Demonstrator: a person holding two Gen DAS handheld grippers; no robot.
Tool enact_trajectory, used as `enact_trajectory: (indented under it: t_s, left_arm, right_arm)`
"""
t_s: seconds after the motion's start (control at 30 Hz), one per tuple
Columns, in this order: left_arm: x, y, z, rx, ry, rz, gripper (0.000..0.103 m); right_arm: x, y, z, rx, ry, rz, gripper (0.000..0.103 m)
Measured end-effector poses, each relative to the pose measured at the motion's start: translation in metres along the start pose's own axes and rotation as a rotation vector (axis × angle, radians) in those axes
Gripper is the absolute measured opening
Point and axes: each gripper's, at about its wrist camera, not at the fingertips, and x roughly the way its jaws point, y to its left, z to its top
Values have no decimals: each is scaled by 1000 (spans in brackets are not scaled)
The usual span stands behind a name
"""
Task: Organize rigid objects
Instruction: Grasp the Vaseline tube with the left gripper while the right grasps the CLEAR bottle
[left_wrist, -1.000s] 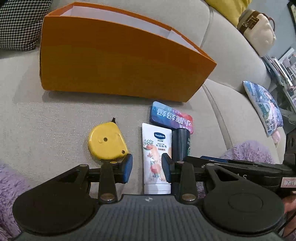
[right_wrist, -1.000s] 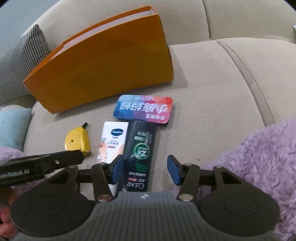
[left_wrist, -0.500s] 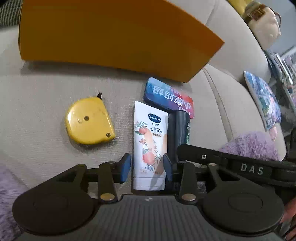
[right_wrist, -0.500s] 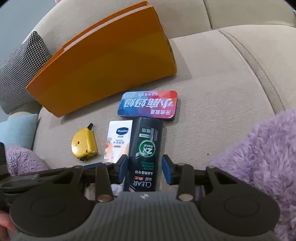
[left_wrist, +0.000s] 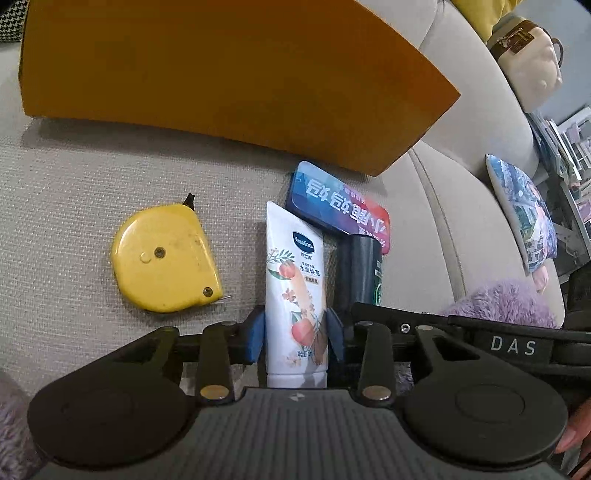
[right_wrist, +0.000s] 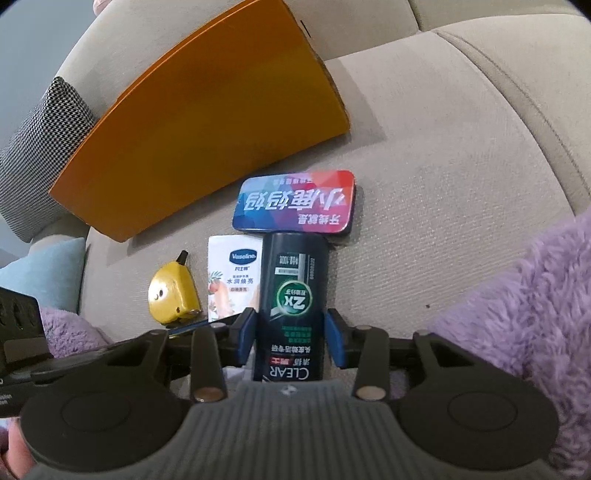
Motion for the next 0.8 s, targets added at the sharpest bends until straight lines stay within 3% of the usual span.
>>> enact_trajectory:
  t_s: [0.13, 0.33, 0.53, 0.8]
  left_arm:
    - [-6, -2, -2, 14, -11, -10, 38]
    - [-18, -5, -8, 42, -16, 58, 38]
    - [-19, 2, -11, 38, -17, 68, 38]
    - [-17, 3, -11, 45, -18, 66, 39]
  right_arm:
    - [-3, 3, -3, -26, -23, 4, 42]
    - [-1, 15, -7, -104, -45, -11, 42]
    - [9, 11, -5, -64, 8, -2, 44]
    - [7, 12, -8, -71, 8, -5, 43]
